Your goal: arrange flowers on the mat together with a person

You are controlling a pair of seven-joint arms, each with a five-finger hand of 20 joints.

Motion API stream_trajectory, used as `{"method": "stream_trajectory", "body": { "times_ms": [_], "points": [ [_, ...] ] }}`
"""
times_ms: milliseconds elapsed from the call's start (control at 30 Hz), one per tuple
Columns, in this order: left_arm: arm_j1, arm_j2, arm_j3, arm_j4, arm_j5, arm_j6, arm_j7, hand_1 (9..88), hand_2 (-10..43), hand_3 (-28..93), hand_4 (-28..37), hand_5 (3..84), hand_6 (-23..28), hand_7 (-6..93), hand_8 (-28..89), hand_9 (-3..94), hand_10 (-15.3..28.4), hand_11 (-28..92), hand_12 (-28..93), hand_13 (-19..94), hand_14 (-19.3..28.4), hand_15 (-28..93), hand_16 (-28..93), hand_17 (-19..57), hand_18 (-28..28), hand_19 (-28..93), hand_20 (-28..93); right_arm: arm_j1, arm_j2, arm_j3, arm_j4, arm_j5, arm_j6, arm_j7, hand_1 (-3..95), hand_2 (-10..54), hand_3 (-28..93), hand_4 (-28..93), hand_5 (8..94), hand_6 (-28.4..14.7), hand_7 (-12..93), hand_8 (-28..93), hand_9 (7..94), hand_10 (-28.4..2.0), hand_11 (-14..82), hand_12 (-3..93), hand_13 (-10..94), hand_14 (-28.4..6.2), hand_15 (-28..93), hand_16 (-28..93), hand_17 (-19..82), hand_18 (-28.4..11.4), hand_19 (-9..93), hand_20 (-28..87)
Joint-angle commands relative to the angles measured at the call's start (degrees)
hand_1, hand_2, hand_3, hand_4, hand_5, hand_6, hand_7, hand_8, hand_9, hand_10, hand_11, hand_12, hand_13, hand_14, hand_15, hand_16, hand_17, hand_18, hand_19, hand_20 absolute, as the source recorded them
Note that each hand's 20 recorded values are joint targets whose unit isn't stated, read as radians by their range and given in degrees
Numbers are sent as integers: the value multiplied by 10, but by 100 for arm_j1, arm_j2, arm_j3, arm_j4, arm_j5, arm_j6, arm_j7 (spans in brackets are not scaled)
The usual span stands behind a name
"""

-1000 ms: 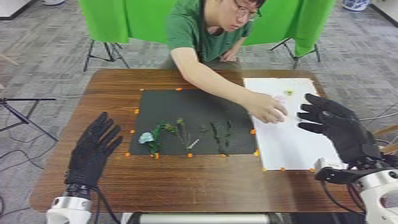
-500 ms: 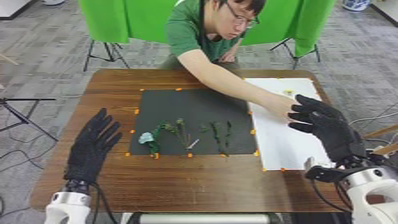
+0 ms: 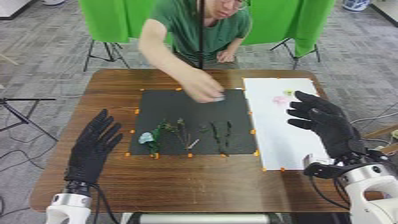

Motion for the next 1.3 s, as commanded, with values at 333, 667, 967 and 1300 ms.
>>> {"method": "stream_trajectory", "body": {
  "times_ms": [333,667,967,1300],
  "points": [
    [16,27,24,70,-17,-100,-68,299,-63,672,-258,258,22,198,-109,179,94,177,146,170,118,139,66,-110,201,380,65,-63,9,13,24,-100,-32,34,209,-55,859,-238,363,-49,175,-108,365,-143,147,230,305,-123,231,257,66,-222,472,259],
    [114,-37,21,29,-30,-42,-62,296,-62,671,-256,256,22,197,-109,180,94,178,147,170,118,139,66,-110,200,379,66,34,-30,-38,63,-120,-71,76,209,-53,857,-239,361,-48,174,-108,364,-144,146,228,305,-123,234,256,65,-223,472,259],
    [79,-31,9,14,-28,24,-46,297,-61,670,-257,256,21,198,-109,180,95,176,147,171,118,139,65,-111,200,379,68,596,744,-331,412,-1159,753,-179,224,-61,852,-241,364,-50,178,-107,371,-143,158,227,339,-120,274,251,100,-222,559,300],
    [150,-13,30,1,-26,55,7,296,-62,671,-258,256,21,198,-110,182,94,176,147,172,119,144,66,-110,201,381,70,1526,2022,-148,1433,-5999,733,-31,285,-95,844,-282,360,-30,272,-156,364,-103,205,210,314,-96,397,165,118,-200,625,352]
  ]
}}
